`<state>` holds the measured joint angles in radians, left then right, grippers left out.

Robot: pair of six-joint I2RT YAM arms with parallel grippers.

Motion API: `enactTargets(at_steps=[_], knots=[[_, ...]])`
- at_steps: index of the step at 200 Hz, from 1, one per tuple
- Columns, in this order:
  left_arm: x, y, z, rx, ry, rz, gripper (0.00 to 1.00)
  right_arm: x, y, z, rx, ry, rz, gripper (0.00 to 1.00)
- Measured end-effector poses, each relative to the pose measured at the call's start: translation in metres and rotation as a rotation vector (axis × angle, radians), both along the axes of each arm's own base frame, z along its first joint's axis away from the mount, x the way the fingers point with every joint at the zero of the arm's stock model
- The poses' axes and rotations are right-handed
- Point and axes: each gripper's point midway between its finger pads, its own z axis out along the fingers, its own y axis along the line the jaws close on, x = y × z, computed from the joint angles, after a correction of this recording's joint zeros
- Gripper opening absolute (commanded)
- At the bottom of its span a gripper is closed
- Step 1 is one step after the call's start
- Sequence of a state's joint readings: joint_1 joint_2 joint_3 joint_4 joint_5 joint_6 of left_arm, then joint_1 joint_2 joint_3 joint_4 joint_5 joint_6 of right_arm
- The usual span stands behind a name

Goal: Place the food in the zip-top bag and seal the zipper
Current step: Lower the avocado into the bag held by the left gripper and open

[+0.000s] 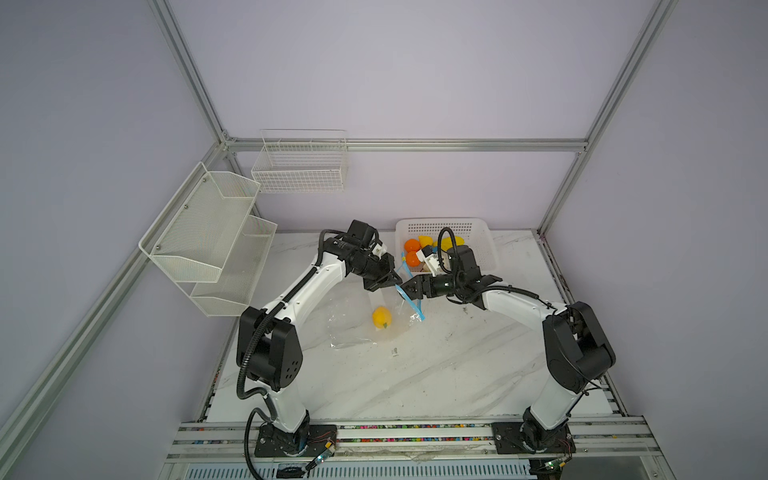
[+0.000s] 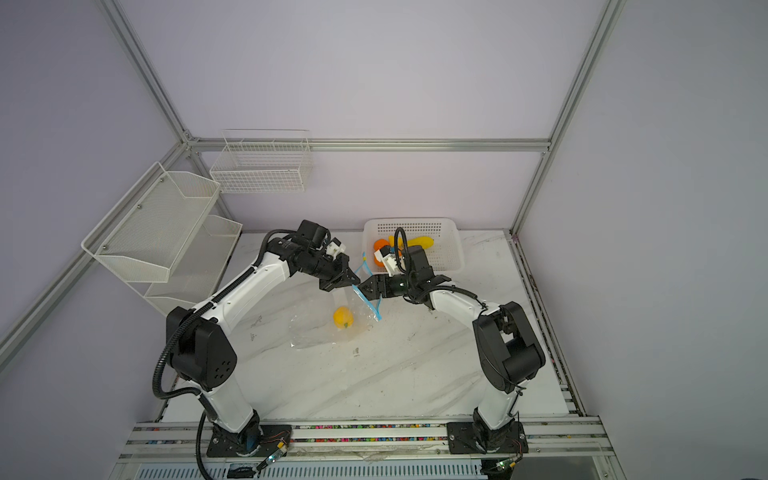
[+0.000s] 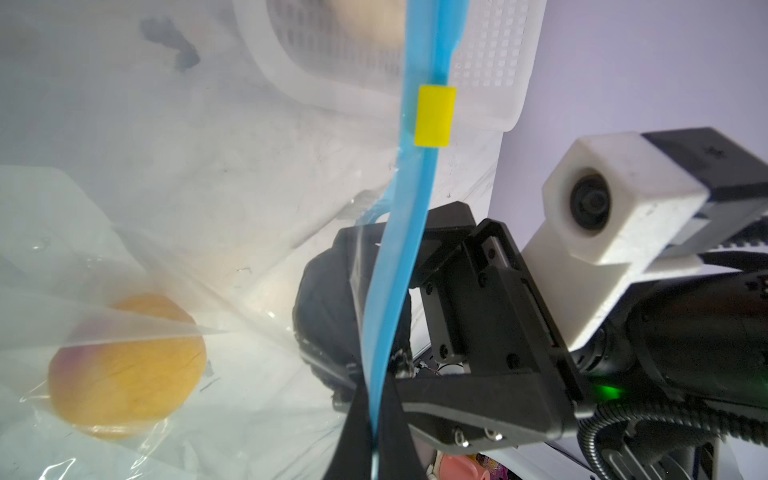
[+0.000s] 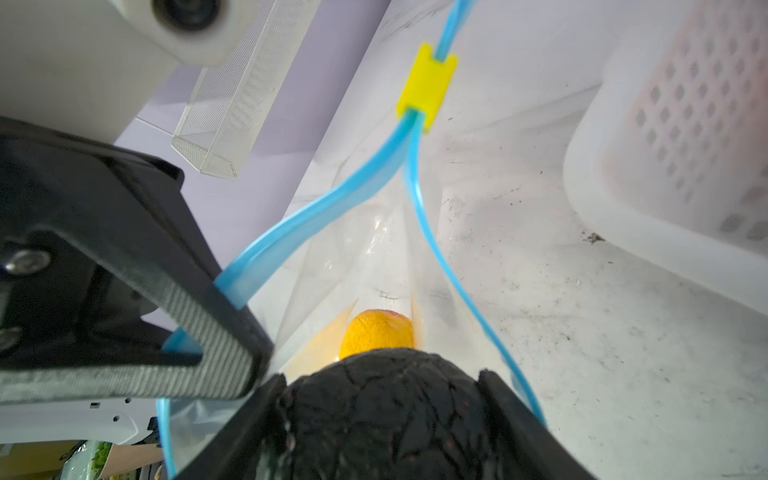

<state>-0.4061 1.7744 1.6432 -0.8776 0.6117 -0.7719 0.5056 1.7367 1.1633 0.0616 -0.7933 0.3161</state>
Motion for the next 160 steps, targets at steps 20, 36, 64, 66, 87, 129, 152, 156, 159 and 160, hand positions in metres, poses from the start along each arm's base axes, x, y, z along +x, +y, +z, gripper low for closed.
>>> enactTargets(at_steps=[20,36,64,66,87,129,152,156,159,160], knots=[[0.0,0.0,0.0,-0.001,0.002,0.002,0.0,-0.004,0.006,0.002,-0.006,-0.004,0.02,0.56],[0.0,0.0,0.0,-0.002,0.002,0.001,0.0,-0.006,0.012,0.002,-0.012,-0.002,0.036,0.56],[0.0,0.0,0.0,-0.002,0.001,0.002,0.0,-0.008,0.021,-0.002,-0.025,0.001,0.061,0.6],[0.0,0.0,0.0,-0.002,0.002,0.002,0.0,-0.009,0.021,-0.003,-0.026,0.003,0.062,0.6],[0.0,0.0,0.0,-0.002,0.002,0.002,0.0,-0.011,0.025,-0.011,-0.044,0.019,0.077,0.65],[0.0,0.0,0.002,-0.005,-0.001,0.001,0.0,-0.014,0.027,-0.016,-0.069,0.02,0.081,0.77],[-0.001,0.0,0.004,-0.007,-0.005,0.001,0.0,-0.012,0.026,-0.016,-0.078,0.014,0.074,0.86],[-0.001,0.0,0.004,-0.008,-0.006,0.001,0.0,-0.012,0.026,-0.015,-0.079,0.016,0.071,0.87],[-0.001,0.0,0.004,-0.008,-0.007,0.001,0.0,-0.012,0.026,-0.015,-0.08,0.014,0.072,0.87],[-0.002,0.0,0.005,-0.008,-0.007,0.001,0.0,-0.011,0.026,-0.015,-0.08,0.013,0.072,0.87]])
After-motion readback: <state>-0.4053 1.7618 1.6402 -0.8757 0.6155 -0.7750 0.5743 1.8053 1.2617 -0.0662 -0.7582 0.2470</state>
